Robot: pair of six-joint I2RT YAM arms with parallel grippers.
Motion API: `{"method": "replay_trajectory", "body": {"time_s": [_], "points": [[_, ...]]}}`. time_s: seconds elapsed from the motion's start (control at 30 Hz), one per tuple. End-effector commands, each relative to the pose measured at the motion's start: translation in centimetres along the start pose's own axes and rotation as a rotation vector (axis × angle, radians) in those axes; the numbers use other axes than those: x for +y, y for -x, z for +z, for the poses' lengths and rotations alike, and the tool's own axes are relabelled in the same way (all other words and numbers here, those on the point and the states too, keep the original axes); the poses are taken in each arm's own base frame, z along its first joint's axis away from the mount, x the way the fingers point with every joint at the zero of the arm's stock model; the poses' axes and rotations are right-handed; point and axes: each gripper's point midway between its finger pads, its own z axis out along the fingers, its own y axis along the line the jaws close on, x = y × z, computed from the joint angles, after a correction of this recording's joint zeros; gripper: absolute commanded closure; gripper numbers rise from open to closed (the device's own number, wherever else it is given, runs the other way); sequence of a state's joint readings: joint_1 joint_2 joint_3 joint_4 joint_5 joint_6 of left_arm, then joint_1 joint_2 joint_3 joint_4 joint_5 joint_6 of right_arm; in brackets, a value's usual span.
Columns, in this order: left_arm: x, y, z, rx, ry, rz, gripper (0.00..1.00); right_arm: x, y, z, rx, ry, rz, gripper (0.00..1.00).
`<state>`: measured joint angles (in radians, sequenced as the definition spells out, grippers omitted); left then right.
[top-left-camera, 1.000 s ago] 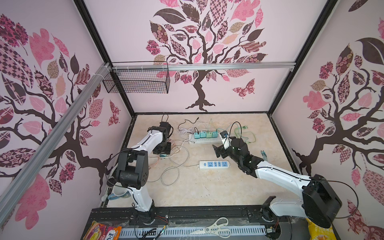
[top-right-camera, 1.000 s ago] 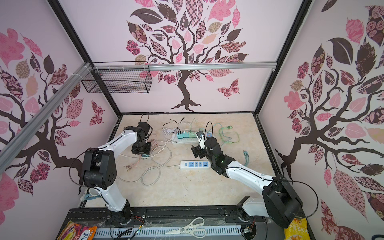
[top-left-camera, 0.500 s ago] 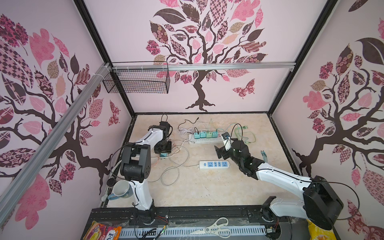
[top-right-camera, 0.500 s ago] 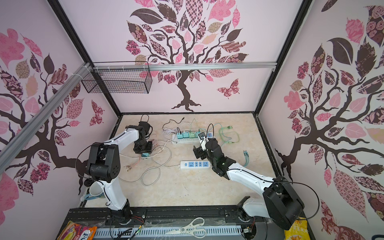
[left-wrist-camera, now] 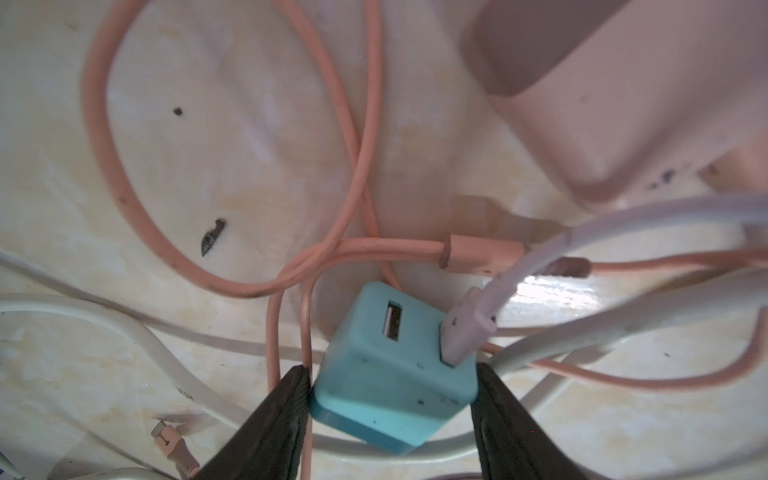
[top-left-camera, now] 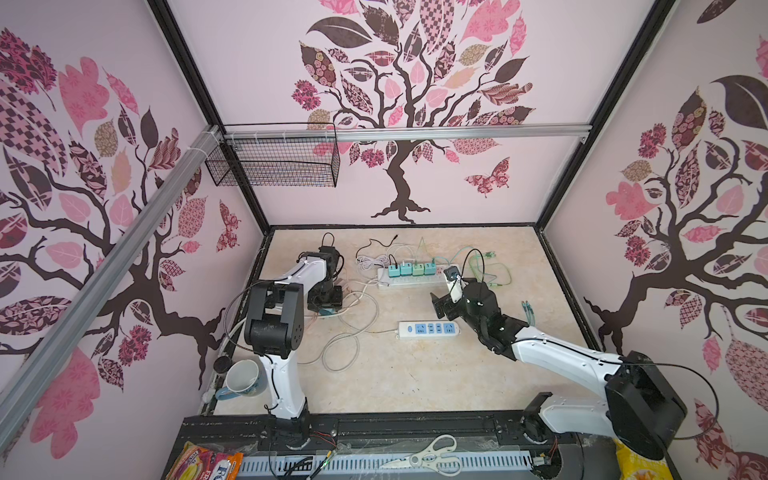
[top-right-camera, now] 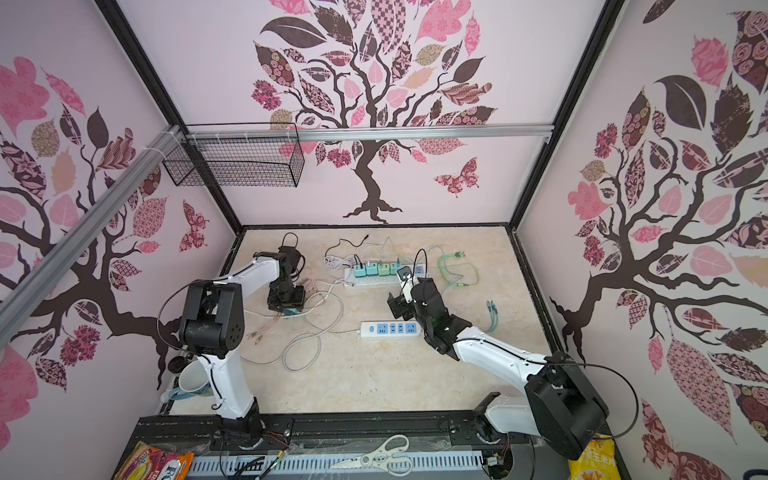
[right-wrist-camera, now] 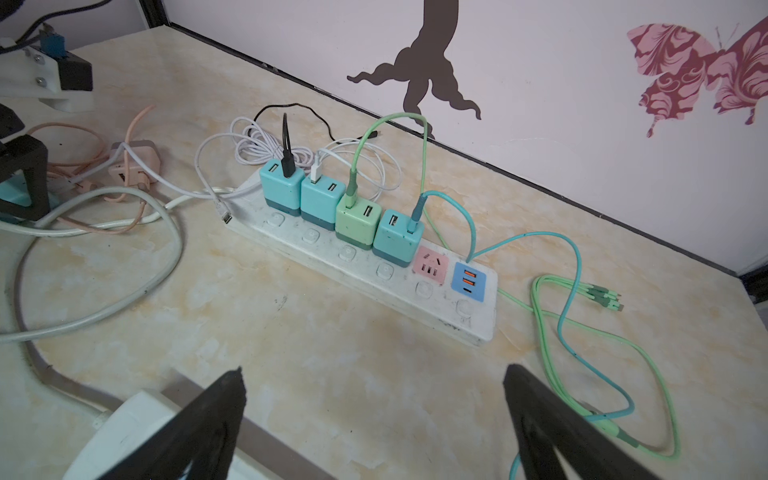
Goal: Insert the plug
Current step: 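Grasp the teal cube charger with the left gripper while right gripper rises, then lift the teal cube charger high with the left gripper while right gripper lifts white cable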
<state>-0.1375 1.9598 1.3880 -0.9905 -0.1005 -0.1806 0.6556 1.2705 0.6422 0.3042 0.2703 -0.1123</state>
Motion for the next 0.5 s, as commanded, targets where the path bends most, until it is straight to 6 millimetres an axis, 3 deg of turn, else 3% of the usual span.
{"method": "replay_trajectory", "body": {"time_s": [0.0,0.3,0.47], "points": [[-1.0,-0.3,0.0,0.020,-0.015,0.042,0.37,-0.8,1.2,-0.5,-0.038,-0.031,0.014,0.00],[-1.4,-0.8,0.6,0.045,0.029,0.086,0.46,-0.7,1.1,-0.2,-0.028,-0.035,0.029,0.00],[-0.7,-0.4,-0.9,-0.003,0.053,0.073,0.73,-1.4,1.3,-0.2,-0.028,-0.073,0.086,0.00]]}}
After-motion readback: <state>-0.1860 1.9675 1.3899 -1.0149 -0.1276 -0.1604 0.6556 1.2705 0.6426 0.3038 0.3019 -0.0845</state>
